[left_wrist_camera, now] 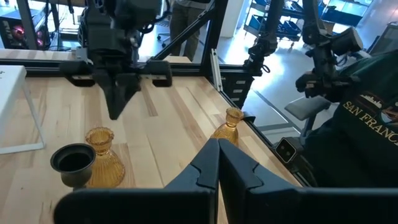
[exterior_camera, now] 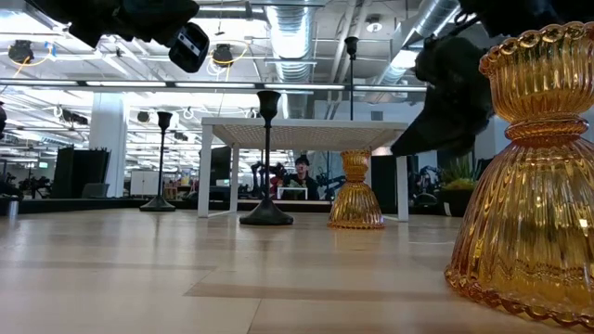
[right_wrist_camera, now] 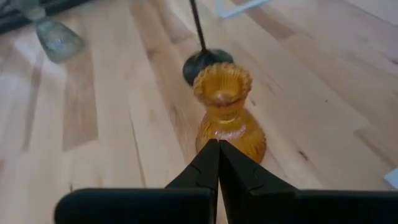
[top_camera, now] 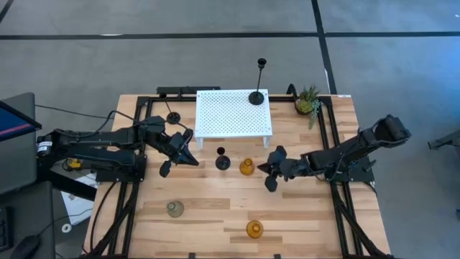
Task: Pick & Place candle stick holders
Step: Put the top orange candle holder on the shelf
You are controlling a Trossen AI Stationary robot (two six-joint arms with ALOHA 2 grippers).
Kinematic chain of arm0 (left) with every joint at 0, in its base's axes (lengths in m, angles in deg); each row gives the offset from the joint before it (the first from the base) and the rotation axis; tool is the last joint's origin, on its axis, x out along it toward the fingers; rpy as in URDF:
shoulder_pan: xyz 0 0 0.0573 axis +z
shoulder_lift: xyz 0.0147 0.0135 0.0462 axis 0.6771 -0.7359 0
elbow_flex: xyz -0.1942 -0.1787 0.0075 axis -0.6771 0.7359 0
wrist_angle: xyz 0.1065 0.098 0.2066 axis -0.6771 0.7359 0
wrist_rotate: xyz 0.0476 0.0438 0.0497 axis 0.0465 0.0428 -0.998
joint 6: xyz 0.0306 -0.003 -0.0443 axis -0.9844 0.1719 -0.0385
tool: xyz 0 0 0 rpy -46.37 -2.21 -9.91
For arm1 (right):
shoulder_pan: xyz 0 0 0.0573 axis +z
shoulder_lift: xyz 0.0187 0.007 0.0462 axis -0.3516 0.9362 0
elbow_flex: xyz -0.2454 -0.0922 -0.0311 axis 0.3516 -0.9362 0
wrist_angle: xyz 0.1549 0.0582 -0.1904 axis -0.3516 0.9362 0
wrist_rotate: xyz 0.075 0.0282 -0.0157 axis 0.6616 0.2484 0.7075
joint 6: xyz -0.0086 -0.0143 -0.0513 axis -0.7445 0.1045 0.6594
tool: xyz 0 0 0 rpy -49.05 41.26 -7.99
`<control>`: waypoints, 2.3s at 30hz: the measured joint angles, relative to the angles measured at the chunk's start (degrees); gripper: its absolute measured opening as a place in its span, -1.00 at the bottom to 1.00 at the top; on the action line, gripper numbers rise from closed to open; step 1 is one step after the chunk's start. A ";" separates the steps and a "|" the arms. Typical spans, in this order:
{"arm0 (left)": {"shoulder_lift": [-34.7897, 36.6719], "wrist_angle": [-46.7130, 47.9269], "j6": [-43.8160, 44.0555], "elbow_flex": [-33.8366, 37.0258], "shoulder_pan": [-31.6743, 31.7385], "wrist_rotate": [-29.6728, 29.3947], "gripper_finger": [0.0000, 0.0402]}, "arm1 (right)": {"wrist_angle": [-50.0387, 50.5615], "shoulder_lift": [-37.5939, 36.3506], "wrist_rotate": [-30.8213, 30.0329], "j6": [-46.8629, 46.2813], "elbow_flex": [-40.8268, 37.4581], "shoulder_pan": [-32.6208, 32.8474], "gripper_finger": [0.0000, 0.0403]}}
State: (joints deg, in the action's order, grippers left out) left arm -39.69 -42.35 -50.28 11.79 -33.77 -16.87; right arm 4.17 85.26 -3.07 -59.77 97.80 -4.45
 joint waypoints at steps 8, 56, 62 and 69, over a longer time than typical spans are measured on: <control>0.00 0.01 0.00 0.00 0.02 -0.02 -0.98 | 1.42 10.85 0.10 2.10 7.11 1.15 -1.00; 0.00 1.46 -0.02 0.00 0.00 -0.01 -0.98 | -9.03 22.45 11.19 6.38 10.33 -9.56 0.58; 0.00 2.30 -0.01 0.00 0.02 -0.01 -0.98 | -9.04 25.01 13.57 6.98 12.62 -9.56 0.58; 0.00 2.44 -0.02 0.00 0.02 -0.01 -0.98 | -5.10 21.80 13.66 7.08 12.62 -10.00 0.47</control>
State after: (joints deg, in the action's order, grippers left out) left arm -39.69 -39.91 -50.30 11.79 -33.75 -16.88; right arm -0.92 107.06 10.59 -52.69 110.42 -14.45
